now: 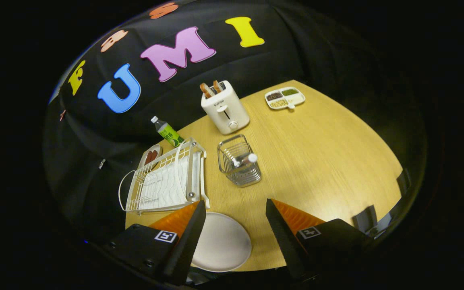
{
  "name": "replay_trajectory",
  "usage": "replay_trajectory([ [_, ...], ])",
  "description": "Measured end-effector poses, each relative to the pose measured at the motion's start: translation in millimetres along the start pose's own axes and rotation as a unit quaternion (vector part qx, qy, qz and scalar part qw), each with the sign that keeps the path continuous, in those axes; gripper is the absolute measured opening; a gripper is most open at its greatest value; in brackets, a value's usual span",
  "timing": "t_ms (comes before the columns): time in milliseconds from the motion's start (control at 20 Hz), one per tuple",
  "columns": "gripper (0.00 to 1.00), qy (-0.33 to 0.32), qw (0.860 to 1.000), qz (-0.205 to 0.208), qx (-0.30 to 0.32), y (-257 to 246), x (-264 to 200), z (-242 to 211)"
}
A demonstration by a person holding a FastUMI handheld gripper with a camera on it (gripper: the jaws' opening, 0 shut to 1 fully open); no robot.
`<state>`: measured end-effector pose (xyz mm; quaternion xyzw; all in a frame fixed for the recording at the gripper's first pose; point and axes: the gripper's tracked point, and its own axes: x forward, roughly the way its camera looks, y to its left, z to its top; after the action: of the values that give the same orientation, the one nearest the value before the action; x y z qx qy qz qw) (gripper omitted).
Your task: Take the plate from the dish rack, then take the spoon from the basket and place it into the plate.
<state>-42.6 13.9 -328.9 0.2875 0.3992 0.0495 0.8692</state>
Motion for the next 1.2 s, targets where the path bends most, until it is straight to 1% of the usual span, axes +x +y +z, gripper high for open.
replay_trajectory([
  [100,0.93,-0.021,0.999,0.003,-0.049,4,-3,26],
  [200,0.93,-0.032,0.995,0.002,-0.095,4,-1,42],
  [300,0.93,-0.034,0.992,0.005,-0.122,4,6,50],
  [500,0.93,-0.016,0.991,0.006,-0.135,-6,29,48],
  [700,0.93,0.021,0.989,0.011,-0.149,-16,59,30],
  [800,0.91,0.031,0.987,0.019,-0.156,-15,73,23],
  [850,0.87,0.035,0.987,0.024,-0.156,-14,78,21],
  [950,0.86,0.044,0.987,0.033,-0.152,-12,85,18],
  [1000,0.82,0.049,0.987,0.035,-0.150,-11,91,15],
  [1050,0.68,0.053,0.987,0.036,-0.150,-10,95,13],
  [1100,0.62,0.056,0.986,0.036,-0.151,-10,98,12],
  [1150,0.44,0.058,0.986,0.038,-0.149,-9,99,10],
  [1200,0.39,0.066,0.987,0.048,-0.140,-4,100,8],
])
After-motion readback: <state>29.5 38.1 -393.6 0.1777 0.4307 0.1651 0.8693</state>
